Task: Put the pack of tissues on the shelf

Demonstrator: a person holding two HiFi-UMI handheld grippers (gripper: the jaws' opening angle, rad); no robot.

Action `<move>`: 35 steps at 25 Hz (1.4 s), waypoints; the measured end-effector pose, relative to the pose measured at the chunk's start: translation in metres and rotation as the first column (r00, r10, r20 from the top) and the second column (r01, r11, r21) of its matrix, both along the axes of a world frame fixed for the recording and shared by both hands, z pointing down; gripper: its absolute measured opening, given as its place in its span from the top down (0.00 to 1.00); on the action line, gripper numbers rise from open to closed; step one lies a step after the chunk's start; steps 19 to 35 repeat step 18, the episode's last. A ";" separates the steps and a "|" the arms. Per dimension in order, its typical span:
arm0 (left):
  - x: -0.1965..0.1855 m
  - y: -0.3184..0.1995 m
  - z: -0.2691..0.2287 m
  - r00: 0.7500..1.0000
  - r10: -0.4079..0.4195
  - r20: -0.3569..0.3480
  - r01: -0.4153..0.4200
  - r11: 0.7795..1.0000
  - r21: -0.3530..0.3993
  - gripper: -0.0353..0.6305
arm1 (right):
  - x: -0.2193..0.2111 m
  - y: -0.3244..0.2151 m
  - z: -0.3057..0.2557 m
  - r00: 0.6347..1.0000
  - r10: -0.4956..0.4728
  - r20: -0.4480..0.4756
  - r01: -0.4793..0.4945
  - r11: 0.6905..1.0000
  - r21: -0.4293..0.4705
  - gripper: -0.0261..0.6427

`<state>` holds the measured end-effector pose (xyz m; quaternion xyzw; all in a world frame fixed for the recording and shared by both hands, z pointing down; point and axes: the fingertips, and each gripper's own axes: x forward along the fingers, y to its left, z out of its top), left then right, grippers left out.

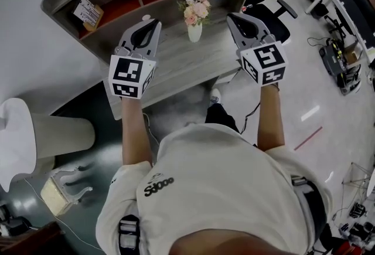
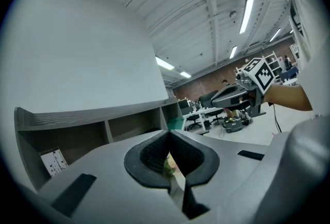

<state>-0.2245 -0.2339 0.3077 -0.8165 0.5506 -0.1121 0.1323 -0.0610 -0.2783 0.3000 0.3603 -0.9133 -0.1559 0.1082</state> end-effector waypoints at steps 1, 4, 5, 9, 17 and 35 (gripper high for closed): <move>0.000 -0.001 0.001 1.000 -0.001 0.002 0.001 1.000 -0.001 0.92 | -0.001 0.000 0.000 1.000 -0.003 -0.002 0.003 1.000 0.003 0.97; 0.002 -0.004 0.002 1.000 -0.002 0.003 0.002 1.000 -0.004 0.92 | -0.002 -0.002 -0.001 1.000 -0.010 -0.004 0.010 1.000 0.006 0.97; 0.003 -0.005 0.003 1.000 -0.001 0.004 0.001 1.000 -0.006 0.92 | -0.002 -0.003 -0.001 1.000 -0.010 -0.004 0.010 1.000 0.006 0.97; 0.005 -0.008 0.006 1.000 0.002 0.012 -0.002 1.000 -0.012 0.92 | -0.003 -0.007 0.002 1.000 -0.014 -0.002 0.014 1.000 0.002 0.97; -0.004 -0.014 0.015 1.000 -0.021 0.010 0.021 0.999 -0.032 0.92 | -0.003 -0.017 0.009 1.000 -0.015 -0.007 0.015 1.000 -0.006 0.97; -0.004 -0.015 0.016 1.000 -0.022 0.011 0.023 0.999 -0.033 0.92 | -0.003 -0.018 0.010 1.000 -0.015 -0.007 0.015 1.000 -0.006 0.97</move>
